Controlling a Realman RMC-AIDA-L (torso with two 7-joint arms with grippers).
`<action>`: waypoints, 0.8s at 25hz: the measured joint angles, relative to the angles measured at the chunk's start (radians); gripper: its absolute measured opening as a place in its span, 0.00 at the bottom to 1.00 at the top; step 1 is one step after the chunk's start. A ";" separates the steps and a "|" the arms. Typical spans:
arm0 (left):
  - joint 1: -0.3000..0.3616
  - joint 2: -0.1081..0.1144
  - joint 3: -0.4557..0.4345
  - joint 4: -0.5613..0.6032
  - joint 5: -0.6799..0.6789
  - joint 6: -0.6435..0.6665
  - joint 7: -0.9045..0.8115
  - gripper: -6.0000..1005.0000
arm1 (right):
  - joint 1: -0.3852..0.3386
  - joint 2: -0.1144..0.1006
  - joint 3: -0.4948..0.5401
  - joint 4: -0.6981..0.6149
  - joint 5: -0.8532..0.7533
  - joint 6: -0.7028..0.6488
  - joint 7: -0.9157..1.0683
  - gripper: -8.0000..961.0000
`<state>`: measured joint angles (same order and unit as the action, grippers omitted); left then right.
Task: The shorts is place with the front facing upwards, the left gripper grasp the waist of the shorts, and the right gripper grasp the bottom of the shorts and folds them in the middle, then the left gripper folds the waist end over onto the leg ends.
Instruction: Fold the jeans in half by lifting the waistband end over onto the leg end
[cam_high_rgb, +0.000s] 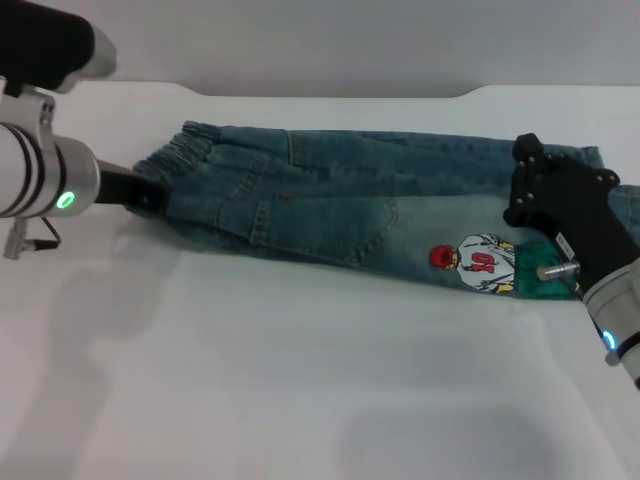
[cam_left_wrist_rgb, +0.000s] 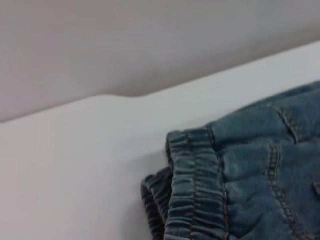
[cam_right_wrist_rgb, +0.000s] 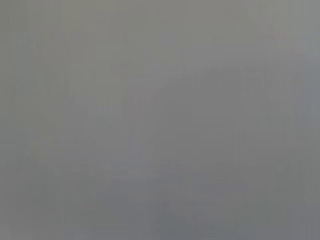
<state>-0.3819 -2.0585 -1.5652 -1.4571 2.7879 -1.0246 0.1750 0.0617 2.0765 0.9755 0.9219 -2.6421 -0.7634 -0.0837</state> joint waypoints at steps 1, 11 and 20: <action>0.009 0.000 0.000 -0.018 0.001 -0.001 0.000 0.01 | 0.002 0.000 0.000 0.000 0.000 0.002 0.000 0.01; 0.059 -0.001 -0.001 -0.142 0.003 -0.005 -0.029 0.01 | 0.101 0.005 -0.033 -0.090 0.002 0.018 0.089 0.01; 0.086 -0.003 0.014 -0.236 0.002 -0.021 -0.055 0.02 | 0.198 0.009 -0.065 -0.225 0.028 0.019 0.156 0.01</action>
<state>-0.2955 -2.0613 -1.5516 -1.6929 2.7904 -1.0461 0.1197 0.2601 2.0853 0.9109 0.6968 -2.6138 -0.7439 0.0727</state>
